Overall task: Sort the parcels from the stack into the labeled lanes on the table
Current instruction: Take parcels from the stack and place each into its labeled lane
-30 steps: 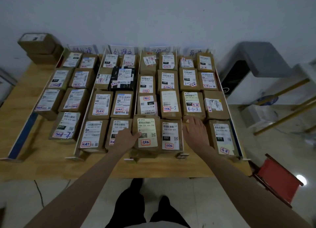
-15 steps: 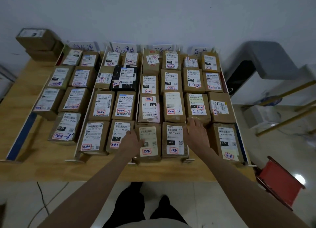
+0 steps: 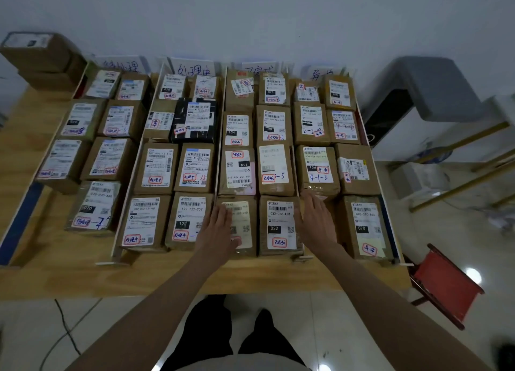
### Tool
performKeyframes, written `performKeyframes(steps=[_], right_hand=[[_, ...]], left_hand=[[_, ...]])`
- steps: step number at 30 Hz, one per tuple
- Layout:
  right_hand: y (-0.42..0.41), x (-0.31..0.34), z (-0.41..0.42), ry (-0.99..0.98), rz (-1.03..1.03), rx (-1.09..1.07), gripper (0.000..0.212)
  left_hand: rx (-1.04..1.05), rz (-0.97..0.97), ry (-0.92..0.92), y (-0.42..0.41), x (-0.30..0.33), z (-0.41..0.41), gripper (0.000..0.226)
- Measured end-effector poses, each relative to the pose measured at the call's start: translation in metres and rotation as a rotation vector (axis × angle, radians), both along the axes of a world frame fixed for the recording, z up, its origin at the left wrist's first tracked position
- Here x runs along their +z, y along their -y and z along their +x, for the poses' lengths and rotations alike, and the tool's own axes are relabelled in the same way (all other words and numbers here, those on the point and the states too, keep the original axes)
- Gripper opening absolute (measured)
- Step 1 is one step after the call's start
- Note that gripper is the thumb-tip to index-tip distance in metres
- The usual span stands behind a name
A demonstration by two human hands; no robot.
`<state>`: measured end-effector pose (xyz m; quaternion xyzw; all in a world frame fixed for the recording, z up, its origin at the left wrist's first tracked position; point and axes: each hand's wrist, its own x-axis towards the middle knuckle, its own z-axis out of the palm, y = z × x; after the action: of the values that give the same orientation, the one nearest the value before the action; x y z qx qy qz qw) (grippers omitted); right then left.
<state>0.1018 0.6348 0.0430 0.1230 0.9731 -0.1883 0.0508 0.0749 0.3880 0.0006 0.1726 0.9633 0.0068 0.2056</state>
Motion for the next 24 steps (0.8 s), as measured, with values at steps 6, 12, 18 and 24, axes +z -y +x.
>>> performKeyframes(steps=[6,12,18,24], right_hand=[[0.01,-0.015,0.008,0.165,0.011,0.052,0.065],[0.019,-0.038,0.016,0.313,0.101,0.136,0.08],[0.025,-0.039,0.01,0.314,0.095,0.097,0.082],[0.023,-0.011,0.002,0.175,0.017,0.062,0.072]], left_hand=[[-0.033,-0.019,-0.048,0.001,-0.006,0.004,0.086],[-0.032,-0.029,-0.049,0.004,-0.012,0.005,0.088],[-0.018,-0.022,-0.054,0.005,-0.019,0.006,0.091],[-0.008,-0.039,-0.084,0.006,0.008,0.002,0.089]])
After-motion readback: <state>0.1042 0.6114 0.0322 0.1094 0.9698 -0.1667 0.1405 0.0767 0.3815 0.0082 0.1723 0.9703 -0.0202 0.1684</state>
